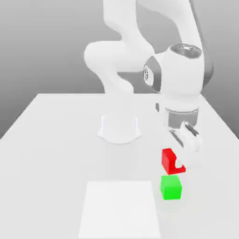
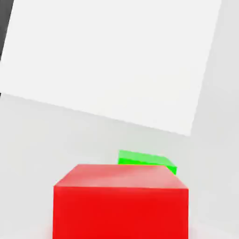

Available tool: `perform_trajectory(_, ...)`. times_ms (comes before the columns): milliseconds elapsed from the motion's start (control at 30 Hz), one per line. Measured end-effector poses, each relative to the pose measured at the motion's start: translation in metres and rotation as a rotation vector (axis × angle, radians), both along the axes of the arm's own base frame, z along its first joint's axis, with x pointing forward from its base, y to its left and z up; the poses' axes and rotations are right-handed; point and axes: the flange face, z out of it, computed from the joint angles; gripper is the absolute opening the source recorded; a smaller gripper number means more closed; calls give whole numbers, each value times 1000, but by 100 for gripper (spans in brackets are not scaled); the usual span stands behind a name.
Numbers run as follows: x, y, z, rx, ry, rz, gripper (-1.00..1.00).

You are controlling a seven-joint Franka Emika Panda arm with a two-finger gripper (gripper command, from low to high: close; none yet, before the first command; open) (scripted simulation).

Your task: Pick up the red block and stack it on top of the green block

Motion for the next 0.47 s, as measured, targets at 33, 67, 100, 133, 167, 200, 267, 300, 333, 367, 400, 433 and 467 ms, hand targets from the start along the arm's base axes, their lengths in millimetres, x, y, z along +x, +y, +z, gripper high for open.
perform_trajectory(33, 0, 0, -3, -3, -2, -4, -100)
perform_trajectory(67, 0, 0, -7, -5, -3, -6, -100)
perform_trajectory(100, 1, 0, -11, -6, -4, -7, -100)
perform_trajectory(133, 1, 0, -16, -7, -5, -8, -100)
perform_trajectory(167, 2, 0, -21, -8, -6, -10, -100)
perform_trajectory(200, 2, 0, -26, -8, -6, -11, -100)
perform_trajectory(267, 2, -1, -36, -7, -6, -12, -100)
perform_trajectory(300, 1, -1, -42, -6, -5, -11, -100)
perform_trajectory(333, 0, 0, -48, -4, -4, -9, -100)
perform_trajectory(367, -1, 0, -54, -3, -2, -7, -100)
perform_trajectory(400, -3, 1, -60, -1, 0, -5, 100)
perform_trajectory(433, -3, 1, -60, -1, 0, -5, 100)
perform_trajectory(467, -3, 1, -60, -1, 0, -5, 100)
